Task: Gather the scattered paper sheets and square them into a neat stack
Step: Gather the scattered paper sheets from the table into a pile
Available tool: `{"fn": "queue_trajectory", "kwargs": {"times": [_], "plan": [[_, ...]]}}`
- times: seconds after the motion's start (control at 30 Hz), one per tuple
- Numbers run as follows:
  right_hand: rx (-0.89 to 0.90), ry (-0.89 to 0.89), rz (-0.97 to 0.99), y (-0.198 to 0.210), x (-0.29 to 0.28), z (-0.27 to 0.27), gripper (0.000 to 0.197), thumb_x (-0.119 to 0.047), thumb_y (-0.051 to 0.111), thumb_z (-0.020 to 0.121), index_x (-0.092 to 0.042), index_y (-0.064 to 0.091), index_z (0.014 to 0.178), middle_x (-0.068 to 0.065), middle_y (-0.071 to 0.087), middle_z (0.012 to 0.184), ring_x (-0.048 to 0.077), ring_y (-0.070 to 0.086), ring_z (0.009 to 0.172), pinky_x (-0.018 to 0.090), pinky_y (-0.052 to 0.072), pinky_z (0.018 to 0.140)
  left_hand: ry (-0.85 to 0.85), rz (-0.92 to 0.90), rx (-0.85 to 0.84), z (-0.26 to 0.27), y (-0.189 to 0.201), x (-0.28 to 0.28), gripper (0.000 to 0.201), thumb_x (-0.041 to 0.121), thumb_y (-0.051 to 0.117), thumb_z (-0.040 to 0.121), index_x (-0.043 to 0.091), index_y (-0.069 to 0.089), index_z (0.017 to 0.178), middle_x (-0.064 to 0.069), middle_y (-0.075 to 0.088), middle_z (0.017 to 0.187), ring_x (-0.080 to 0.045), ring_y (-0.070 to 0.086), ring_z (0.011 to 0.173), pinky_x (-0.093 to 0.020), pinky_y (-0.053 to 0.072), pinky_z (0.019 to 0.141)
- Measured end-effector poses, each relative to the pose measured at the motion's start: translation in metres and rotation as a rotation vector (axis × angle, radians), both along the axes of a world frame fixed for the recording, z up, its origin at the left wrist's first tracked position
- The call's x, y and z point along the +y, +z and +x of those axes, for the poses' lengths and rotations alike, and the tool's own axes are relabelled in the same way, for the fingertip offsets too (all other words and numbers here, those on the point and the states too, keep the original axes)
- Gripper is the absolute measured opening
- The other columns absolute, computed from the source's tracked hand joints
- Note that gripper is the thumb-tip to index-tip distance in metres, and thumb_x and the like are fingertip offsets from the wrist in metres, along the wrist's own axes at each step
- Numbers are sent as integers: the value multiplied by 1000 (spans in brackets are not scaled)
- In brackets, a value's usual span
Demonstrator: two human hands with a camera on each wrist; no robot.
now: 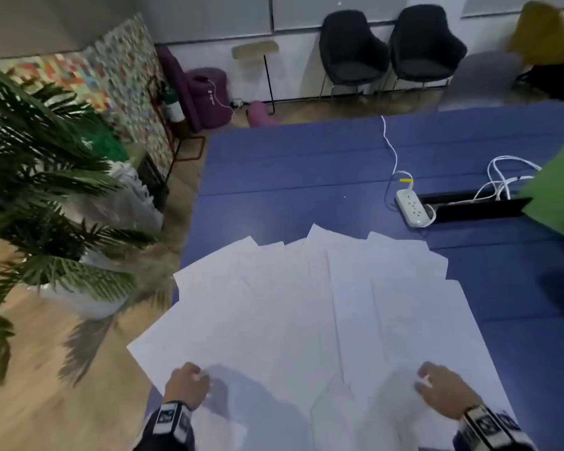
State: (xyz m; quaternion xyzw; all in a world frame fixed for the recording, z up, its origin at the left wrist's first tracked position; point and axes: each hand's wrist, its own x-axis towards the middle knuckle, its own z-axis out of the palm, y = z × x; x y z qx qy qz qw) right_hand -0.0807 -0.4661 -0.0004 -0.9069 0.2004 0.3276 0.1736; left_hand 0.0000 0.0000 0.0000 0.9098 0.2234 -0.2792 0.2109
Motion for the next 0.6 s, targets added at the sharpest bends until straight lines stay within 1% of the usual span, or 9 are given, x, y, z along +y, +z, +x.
{"fn": "queue_trajectory", "kwargs": {"times": [0.03, 0.07, 0.17, 0.23, 0.3, 0.37, 0.43, 0.53, 0.6], "plan": [[-44, -57, -14, -1, -5, 14, 34, -42, 50, 89, -23, 46, 117, 9, 49, 129, 27, 52, 116, 35, 41, 97, 72, 31, -12, 6, -2, -2, 39, 27, 56, 84, 8, 53, 118, -20, 50, 127, -37, 53, 115, -39, 43, 98], [-94, -169, -47, 0, -7, 21, 47, -39, 53, 89, -19, 41, 130, 13, 44, 134, 32, 49, 120, 39, 40, 100, 151, 81, -29, 9, -1, -5, 50, 29, 58, 83, 10, 45, 128, -22, 44, 131, -40, 49, 119, -42, 40, 100], [-187, -485, -106, 2, -19, 41, 73, -35, 63, 83, -13, 27, 143, 20, 32, 145, 42, 39, 128, 50, 35, 103, 333, 106, -48, 16, -5, -8, 76, 37, 64, 78, 14, 27, 140, -24, 34, 138, -44, 39, 126, -54, 34, 104], [-184, -608, -119, -2, -27, 40, 87, -36, 69, 79, -8, 21, 145, 24, 29, 148, 43, 33, 133, 52, 32, 107, 354, 95, -51, 14, -16, -6, 88, 43, 66, 75, 17, 18, 144, -24, 29, 142, -45, 33, 131, -59, 32, 105], [-205, -663, -145, -5, -35, 44, 97, -36, 74, 76, -2, 17, 146, 28, 28, 148, 44, 29, 136, 53, 29, 108, 320, 96, -98, 14, -21, -10, 96, 46, 66, 74, 17, 10, 147, -22, 24, 149, -43, 25, 137, -60, 27, 108], [-250, -758, -117, -8, -36, 47, 103, -30, 78, 73, 0, 13, 147, 31, 23, 148, 47, 29, 134, 55, 32, 103, 288, 52, -149, 15, -23, -19, 100, 47, 64, 76, 16, 2, 149, -21, 20, 153, -40, 19, 141, -56, 23, 112], [-249, -819, -94, -10, -32, 50, 104, -28, 80, 71, 1, 13, 146, 31, 21, 147, 48, 33, 131, 55, 37, 98, 247, 15, -184, 17, -23, -30, 100, 47, 63, 77, 16, 0, 149, -20, 19, 154, -38, 19, 142, -50, 20, 115], [-219, -801, -87, -12, -13, 60, 97, -34, 82, 65, 6, 29, 136, 29, 36, 137, 45, 45, 122, 51, 42, 95, 174, -1, -194, 25, -21, -42, 102, 44, 65, 76, 16, 0, 149, -17, 20, 155, -35, 21, 142, -45, 19, 116], [-218, -724, -102, -13, -3, 65, 94, -44, 80, 58, 3, 40, 129, 25, 50, 130, 43, 49, 118, 49, 45, 96, 96, -54, -196, 32, -20, -49, 102, 38, 66, 75, 16, 1, 150, -15, 22, 155, -36, 23, 140, -46, 22, 115]]}}
